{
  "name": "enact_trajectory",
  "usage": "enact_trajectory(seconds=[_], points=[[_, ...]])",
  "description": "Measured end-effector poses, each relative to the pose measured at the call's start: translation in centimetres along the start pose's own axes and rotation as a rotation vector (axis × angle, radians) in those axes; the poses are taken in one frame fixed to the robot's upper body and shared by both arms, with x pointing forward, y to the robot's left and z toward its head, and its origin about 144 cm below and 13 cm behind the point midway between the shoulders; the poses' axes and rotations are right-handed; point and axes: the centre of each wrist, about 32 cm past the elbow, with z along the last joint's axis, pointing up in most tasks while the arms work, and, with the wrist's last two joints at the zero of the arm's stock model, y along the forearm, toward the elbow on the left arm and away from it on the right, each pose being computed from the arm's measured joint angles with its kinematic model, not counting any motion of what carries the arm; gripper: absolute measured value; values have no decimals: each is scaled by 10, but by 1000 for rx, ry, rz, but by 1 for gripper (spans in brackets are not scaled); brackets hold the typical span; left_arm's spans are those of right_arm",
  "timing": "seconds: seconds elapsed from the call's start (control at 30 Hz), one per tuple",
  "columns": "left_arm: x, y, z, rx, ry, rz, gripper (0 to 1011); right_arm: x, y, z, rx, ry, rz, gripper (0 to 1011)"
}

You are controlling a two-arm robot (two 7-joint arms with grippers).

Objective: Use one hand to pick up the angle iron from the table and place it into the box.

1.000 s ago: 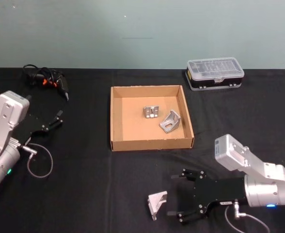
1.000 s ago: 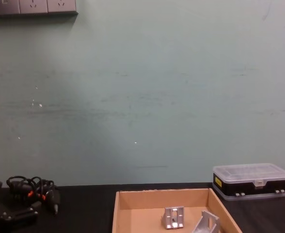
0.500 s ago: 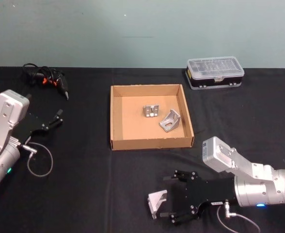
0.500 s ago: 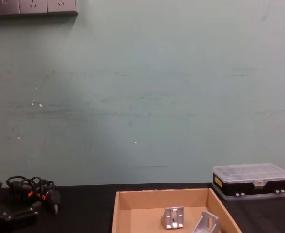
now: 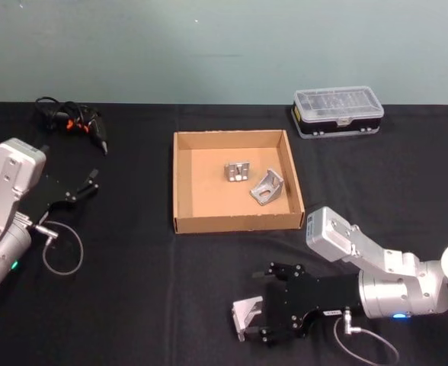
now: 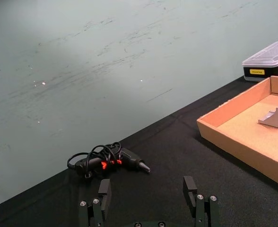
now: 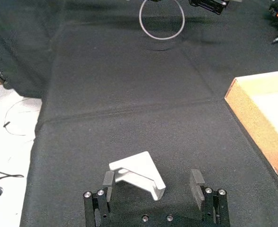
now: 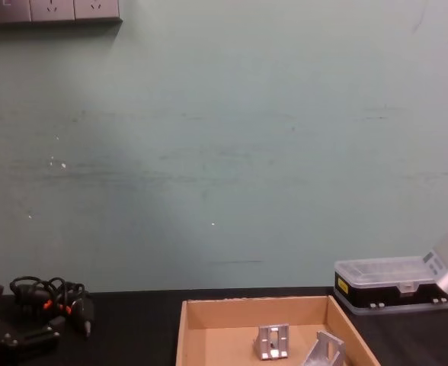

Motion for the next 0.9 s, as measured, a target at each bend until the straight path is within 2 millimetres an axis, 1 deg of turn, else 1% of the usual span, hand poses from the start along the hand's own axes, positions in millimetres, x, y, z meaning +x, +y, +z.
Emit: enact_trajectory(seconds=[0.9], points=[[0, 0, 0, 0, 0, 0, 1000, 5, 5, -1, -21, 15, -24, 1003]])
